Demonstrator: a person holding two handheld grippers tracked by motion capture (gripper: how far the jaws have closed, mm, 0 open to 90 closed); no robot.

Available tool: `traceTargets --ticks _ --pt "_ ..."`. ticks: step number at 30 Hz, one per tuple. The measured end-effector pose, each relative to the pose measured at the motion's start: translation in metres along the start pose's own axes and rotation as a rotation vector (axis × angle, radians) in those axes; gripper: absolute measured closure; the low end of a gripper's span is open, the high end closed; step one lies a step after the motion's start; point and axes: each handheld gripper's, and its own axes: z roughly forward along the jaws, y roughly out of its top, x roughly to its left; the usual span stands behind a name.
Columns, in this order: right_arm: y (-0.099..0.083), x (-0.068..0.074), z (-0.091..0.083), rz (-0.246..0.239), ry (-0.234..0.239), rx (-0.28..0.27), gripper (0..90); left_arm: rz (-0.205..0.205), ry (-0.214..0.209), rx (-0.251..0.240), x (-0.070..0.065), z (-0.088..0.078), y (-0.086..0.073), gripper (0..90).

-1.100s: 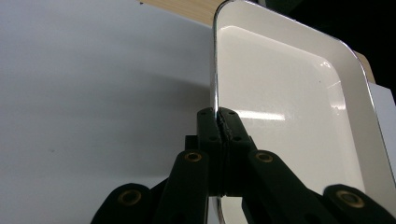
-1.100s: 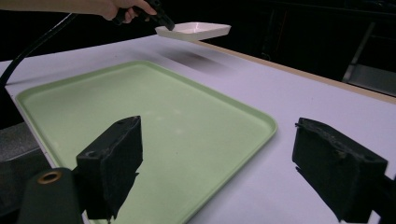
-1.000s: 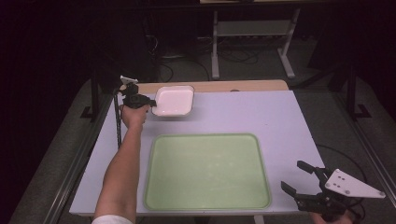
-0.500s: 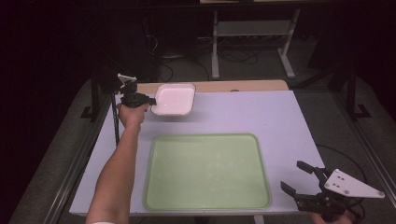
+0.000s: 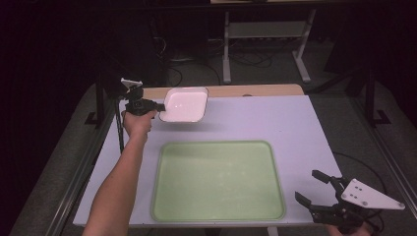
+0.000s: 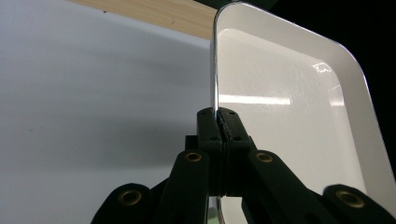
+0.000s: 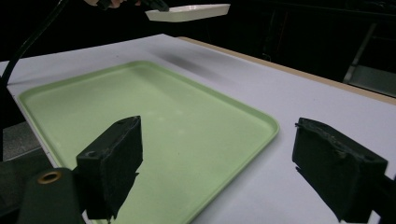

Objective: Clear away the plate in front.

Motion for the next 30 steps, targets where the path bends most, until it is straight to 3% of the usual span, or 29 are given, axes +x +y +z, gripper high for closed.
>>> traceTargets --ticks 14,22,27,30 --pt "0.001 0.001 0.0 -0.001 0.0 -0.005 15.2 0.013 -0.022 0.01 -0.011 -0.01 -0.016 89.1" --pt "0.001 0.002 -0.003 -0.004 -0.004 -0.011 15.3 0.017 -0.047 0.023 -0.01 -0.011 -0.028 89.1" --pt "0.001 0.002 -0.003 0.0 -0.008 -0.014 15.3 0.017 -0.036 0.022 -0.01 -0.015 -0.032 89.1" --pt "0.001 0.002 -0.003 0.001 -0.008 -0.014 15.3 0.019 -0.005 0.017 -0.012 -0.02 -0.039 89.0"
